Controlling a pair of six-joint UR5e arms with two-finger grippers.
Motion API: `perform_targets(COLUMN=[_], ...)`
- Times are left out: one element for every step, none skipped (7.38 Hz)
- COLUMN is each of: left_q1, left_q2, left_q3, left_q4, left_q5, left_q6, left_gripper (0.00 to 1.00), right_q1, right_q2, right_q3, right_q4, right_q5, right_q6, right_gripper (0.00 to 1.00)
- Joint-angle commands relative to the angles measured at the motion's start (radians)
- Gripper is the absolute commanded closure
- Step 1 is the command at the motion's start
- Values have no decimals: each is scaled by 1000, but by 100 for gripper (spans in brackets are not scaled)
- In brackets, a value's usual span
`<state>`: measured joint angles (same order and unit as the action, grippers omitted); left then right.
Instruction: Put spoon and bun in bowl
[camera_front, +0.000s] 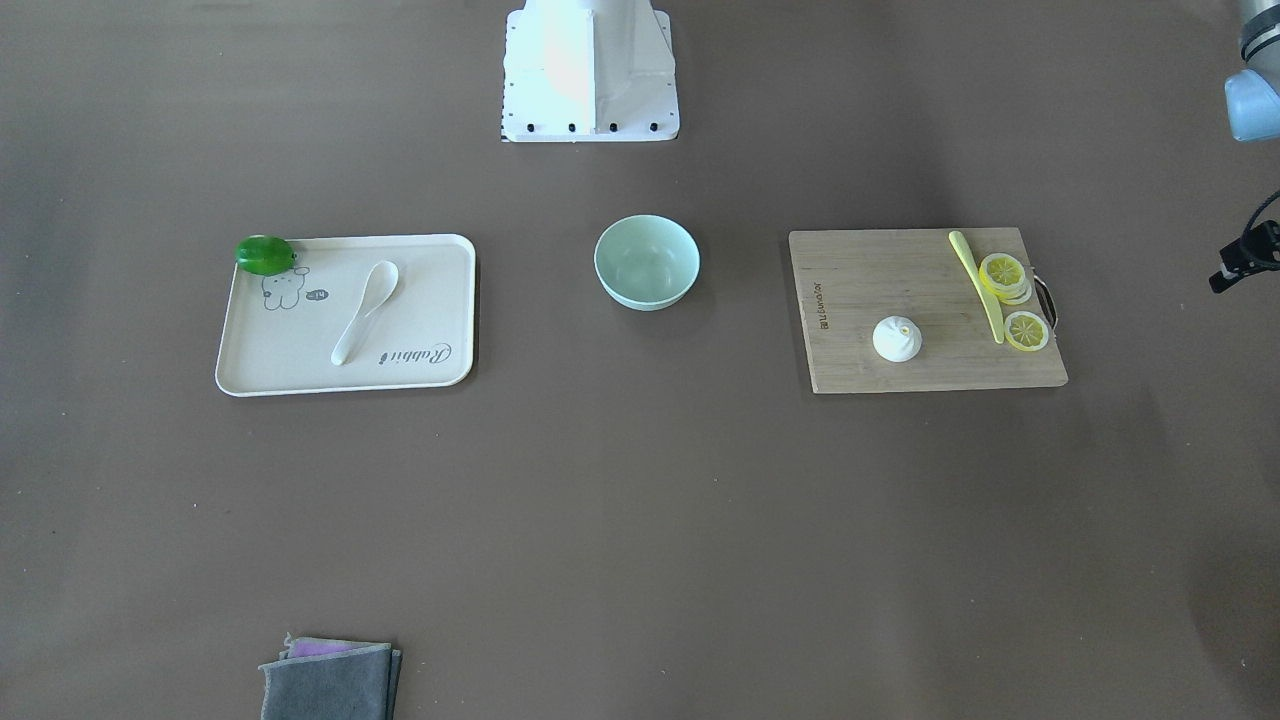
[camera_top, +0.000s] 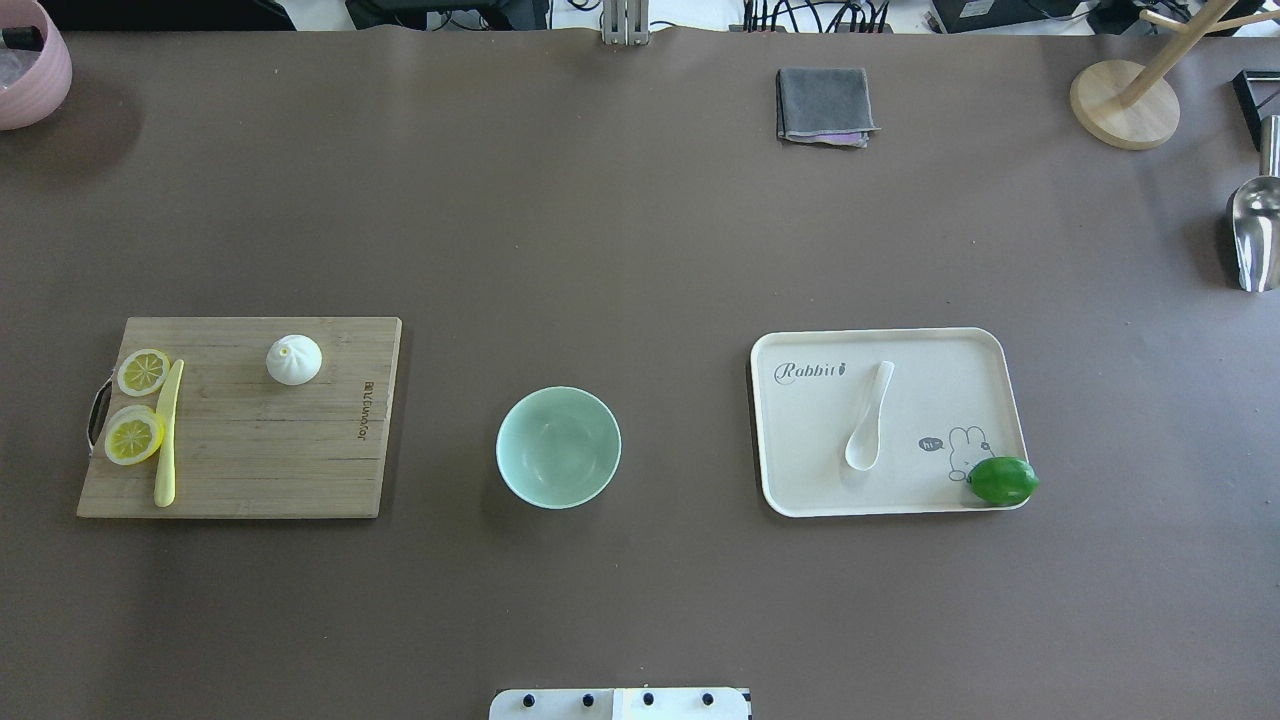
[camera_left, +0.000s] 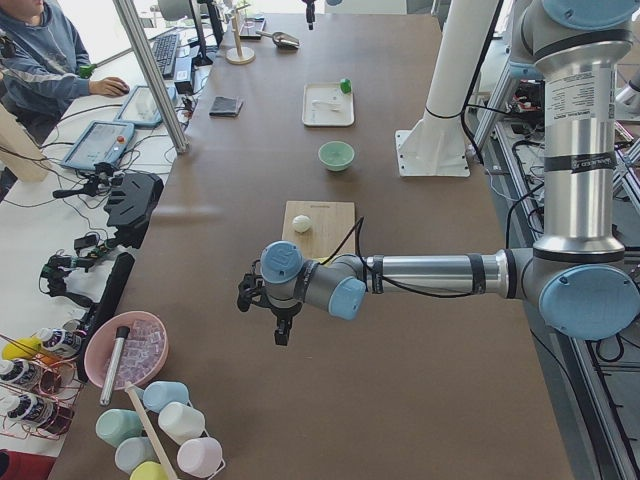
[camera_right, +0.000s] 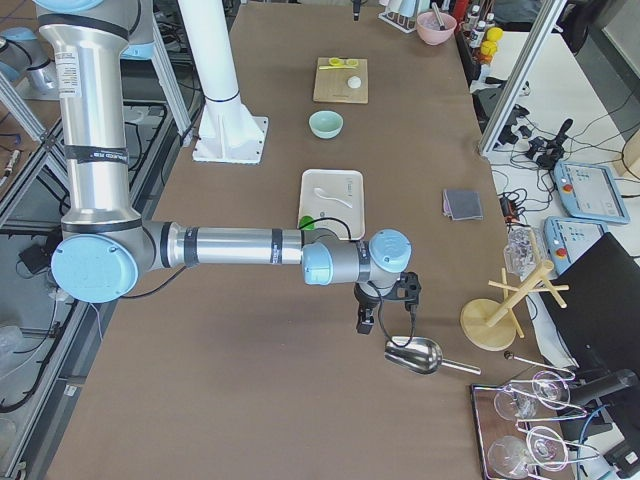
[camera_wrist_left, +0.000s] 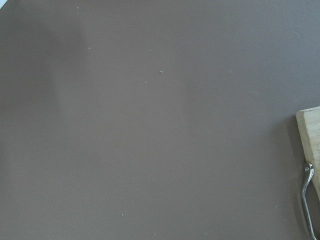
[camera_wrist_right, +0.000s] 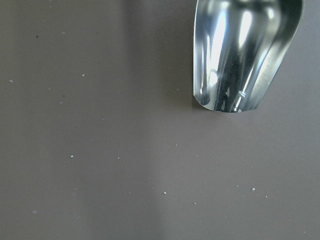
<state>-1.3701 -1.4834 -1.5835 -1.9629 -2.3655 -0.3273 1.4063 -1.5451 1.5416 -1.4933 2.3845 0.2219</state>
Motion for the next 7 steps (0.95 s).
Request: perform_targets(left_q1=[0,6,9,16,52,112,152], left_q2=[2,-4,-21,-21,-29,-70,-105], left_q3=[-36,-27,-41,-56,-78,-90,-87], left_q4=[-2,-7,-5,-4,-2,2,1], left_q5=[-1,3,-1,-3,0,9,11], left_q6=[-127,-150,-198,-211,-235,-365,-474], left_gripper=[2,2,2,2,2,2,2], right_q1=[-6,-30,-59,-97,-143,-212,-286], right_q2=[3,11,20,25,28,49,101], right_q3=[3,8,29,52,84,129,158], right_q4=[2,4,4,5,5,5,5], right_q5=[5,2,1,1,1,-1,-1], right_q6=[8,19,81,138,201,340,531], right_gripper=[0,0,0,0,0,0,1])
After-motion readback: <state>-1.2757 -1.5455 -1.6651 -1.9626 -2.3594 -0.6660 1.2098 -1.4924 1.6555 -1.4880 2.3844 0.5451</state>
